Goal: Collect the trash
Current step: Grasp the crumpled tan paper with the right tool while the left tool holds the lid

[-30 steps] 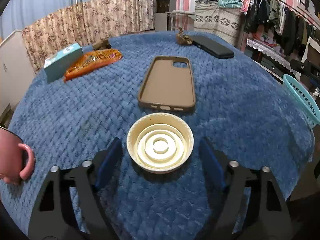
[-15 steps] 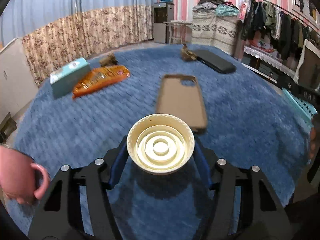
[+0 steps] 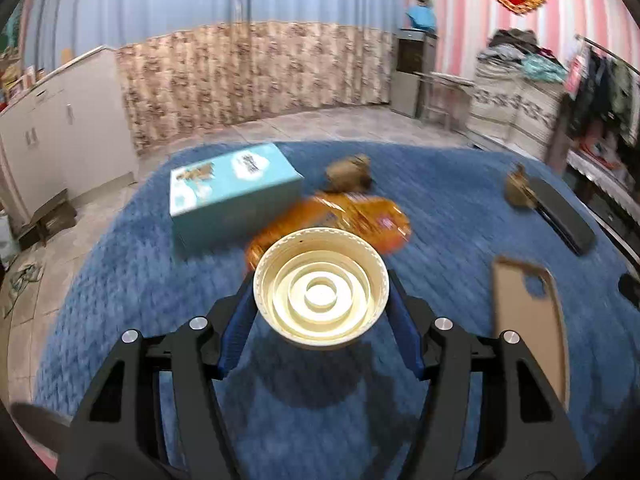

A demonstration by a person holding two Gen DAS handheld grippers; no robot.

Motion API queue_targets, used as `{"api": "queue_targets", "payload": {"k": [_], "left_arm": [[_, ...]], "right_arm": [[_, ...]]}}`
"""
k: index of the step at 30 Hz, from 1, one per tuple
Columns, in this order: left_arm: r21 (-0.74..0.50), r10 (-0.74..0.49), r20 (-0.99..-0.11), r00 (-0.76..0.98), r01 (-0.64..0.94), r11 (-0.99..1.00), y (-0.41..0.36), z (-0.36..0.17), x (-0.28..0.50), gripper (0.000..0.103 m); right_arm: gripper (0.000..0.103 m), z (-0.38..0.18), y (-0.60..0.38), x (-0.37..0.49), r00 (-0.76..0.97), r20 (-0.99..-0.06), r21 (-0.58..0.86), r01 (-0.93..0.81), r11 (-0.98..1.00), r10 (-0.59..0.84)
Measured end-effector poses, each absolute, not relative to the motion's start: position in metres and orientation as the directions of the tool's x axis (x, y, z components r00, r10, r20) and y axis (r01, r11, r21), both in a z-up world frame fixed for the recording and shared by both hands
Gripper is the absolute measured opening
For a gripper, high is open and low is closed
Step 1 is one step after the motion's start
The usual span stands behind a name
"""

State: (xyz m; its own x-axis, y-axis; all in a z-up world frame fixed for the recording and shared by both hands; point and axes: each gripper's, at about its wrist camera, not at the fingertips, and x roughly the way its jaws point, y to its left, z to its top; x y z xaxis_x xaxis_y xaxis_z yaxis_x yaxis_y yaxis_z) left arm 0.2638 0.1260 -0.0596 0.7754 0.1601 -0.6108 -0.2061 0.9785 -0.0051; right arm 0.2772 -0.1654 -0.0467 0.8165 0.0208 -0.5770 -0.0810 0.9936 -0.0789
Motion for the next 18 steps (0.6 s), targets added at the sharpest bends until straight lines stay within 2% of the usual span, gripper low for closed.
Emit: {"api": "queue_targets", "payload": {"k": [3,7,10,12,18], "left_arm": [[0.001,0.203,-0.593,0.779,-0.252,0.968,0.136,-0.058,0.281,0.061],[-0.001,0.253,-0.567,0.784,-0.308,0.952,0.147,-0.056,0.297,0.061],[-0.002,0.28,-0.575,0.768,-0.344,0.939,0.151,-0.06,0.304,0.061],[-0.005,0.29,-0.55,0.783,-0.351,0.936,0.15,-0.057,0.301,0.061],[-0.012,0.293,-0.574,0.765,-0.365,0.931,0.154,-0.062,0.308,0.061]], "right_arm": [[0.096,-0.047,-0.153,0.304,0.817,-0.575,-0.09,-0.107,0.99,0.036],[0.084,-0.046,-0.138,0.339,0.81,-0.583,-0.095,-0.144,0.985,0.062],[0.08,-0.045,-0.128,0.369,0.81,-0.581,-0.09,-0.163,0.982,0.081],[0.075,-0.047,-0.121,0.386,0.801,-0.592,-0.085,-0.171,0.982,0.088],[0.05,-0.068,-0.107,0.431,0.732,-0.673,-0.068,-0.202,0.977,0.104]]}}
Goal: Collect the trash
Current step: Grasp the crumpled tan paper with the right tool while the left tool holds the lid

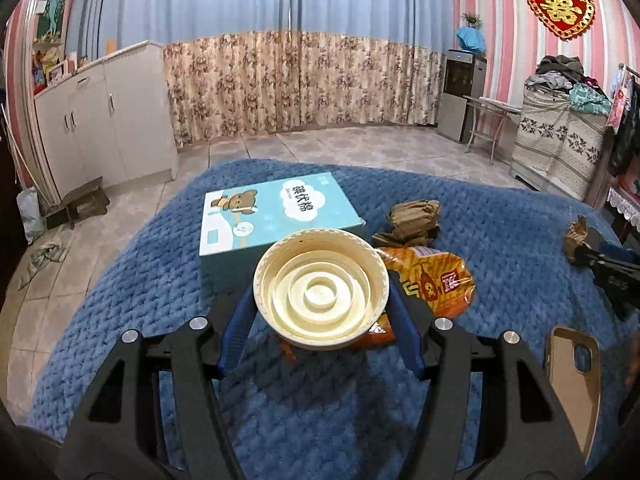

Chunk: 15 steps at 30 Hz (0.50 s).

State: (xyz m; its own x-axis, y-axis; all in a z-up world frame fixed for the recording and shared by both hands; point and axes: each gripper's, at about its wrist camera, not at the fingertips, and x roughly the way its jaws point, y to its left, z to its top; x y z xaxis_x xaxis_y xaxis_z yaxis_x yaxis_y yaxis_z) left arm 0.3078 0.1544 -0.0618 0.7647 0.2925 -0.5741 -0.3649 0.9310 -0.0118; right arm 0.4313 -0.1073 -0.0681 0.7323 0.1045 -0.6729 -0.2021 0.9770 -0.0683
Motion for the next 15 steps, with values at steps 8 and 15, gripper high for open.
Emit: {"api": "queue_targets", "payload": {"k": [8,15], "left_arm": [[-0.015,0.298,-0.586,0.753,-0.378,0.926,0.155,-0.068,0.307,0.06],[-0.015,0.294,-0.602,0.742,-0.379,0.925,0.156,-0.071,0.311,0.06]], "right_arm": [[0.029,-0.065,-0.119,0.427,0.743,-0.653,-0.012,-0.209,0.978,0.151],[0.029,-0.039,-0.149,0.371,0.786,-0.601,-0.011,-0.193,0.981,0.148]]}}
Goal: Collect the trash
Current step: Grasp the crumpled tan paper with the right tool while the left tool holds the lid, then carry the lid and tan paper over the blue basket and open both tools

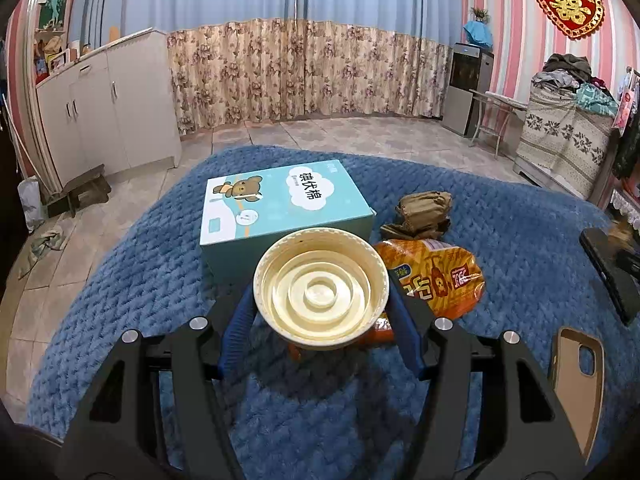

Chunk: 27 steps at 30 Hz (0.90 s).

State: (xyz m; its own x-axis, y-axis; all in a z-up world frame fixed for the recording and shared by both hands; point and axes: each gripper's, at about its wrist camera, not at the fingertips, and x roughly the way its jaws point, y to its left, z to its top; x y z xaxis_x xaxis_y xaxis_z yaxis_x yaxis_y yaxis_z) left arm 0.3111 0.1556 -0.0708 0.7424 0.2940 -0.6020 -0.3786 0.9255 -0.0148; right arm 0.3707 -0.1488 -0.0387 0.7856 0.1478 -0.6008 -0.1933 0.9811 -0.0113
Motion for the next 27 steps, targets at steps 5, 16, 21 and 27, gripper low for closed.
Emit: {"api": "queue_targets", "payload": {"k": [5,16,21,27], "left_arm": [[-0.01,0.293,-0.593,0.749,-0.371,0.929,0.154,-0.071,0.311,0.06],[0.076,0.287,-0.557,0.779,-0.297,0.952,0.119,-0.056,0.305,0.06],[0.001,0.118,-0.548,0.828,-0.141,0.99,0.059,-0.026,0.295,0.06],[0.022,-0.085,-0.512,0.855,0.112,0.994,-0.054,-0.002,0.282,0.06]], "right_arm": [[0.029,-0.019,-0.185,0.322,0.809,-0.582,-0.036,-0.132,0.991,0.086],[0.029,0.009,-0.308,0.211,0.822,-0.54,-0.089,0.157,0.984,-0.18],[0.029,0.013,-0.366,0.192,0.811,-0.513,-0.063,0.291,0.955,-0.281],[0.029,0.007,-0.417,0.187,0.784,-0.508,-0.035,0.395,0.918,-0.357]]}}
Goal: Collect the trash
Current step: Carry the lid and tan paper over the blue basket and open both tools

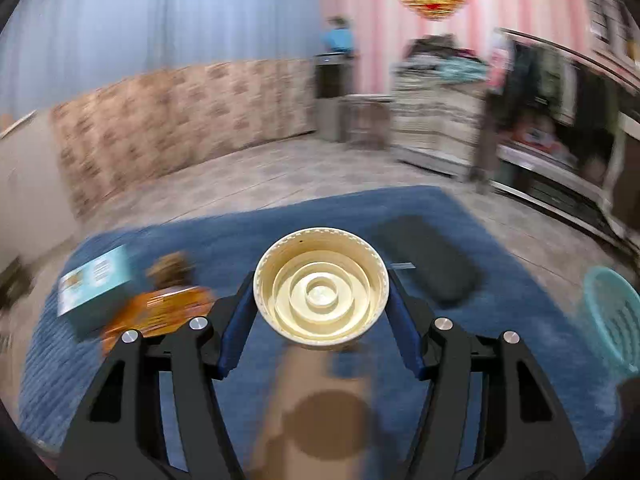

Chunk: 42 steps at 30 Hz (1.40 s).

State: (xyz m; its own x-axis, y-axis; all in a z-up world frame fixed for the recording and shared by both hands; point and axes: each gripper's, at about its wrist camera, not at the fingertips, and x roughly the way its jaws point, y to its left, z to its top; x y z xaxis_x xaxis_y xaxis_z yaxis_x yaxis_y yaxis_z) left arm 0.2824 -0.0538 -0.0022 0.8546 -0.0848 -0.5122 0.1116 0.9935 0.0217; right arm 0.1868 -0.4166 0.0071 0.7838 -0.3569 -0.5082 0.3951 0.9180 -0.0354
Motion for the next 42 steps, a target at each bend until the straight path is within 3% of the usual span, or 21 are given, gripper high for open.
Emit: {"api": "queue_targets", "payload": {"k": [6,13,25,38,42], "left_arm": [[-0.019,-0.279,-0.533,0.799,0.318,0.948,-0.158,-0.011,0.272,0.06],[-0.022,-0.388,-0.551,0.739,0.452,0.892,-0.244,-0.028,0.26,0.061],[0.045,-0.485,-0.582,0.653,0.621,0.782,-0.359,-0.045,0.24,0.061],[0.073,-0.548,-0.604,0.579,0.725,0.685,-0.411,-0.041,0.238,0.061],[0.058,-0.548,-0.59,0.593,0.708,0.704,-0.41,-0.033,0.242,0.083]], "right_arm": [[0.029,-0.001,-0.465,0.187,0.751,-0.52,0.001,0.476,0.879,-0.406],[0.029,-0.011,-0.5,0.183,0.715,-0.555,-0.001,0.51,0.86,-0.425],[0.029,-0.029,-0.542,0.152,0.674,-0.59,0.067,0.59,0.804,-0.445],[0.029,-0.036,-0.548,0.15,0.652,-0.612,0.087,0.618,0.782,-0.447],[0.029,-0.036,-0.545,0.151,0.653,-0.614,0.088,0.615,0.784,-0.443]]}}
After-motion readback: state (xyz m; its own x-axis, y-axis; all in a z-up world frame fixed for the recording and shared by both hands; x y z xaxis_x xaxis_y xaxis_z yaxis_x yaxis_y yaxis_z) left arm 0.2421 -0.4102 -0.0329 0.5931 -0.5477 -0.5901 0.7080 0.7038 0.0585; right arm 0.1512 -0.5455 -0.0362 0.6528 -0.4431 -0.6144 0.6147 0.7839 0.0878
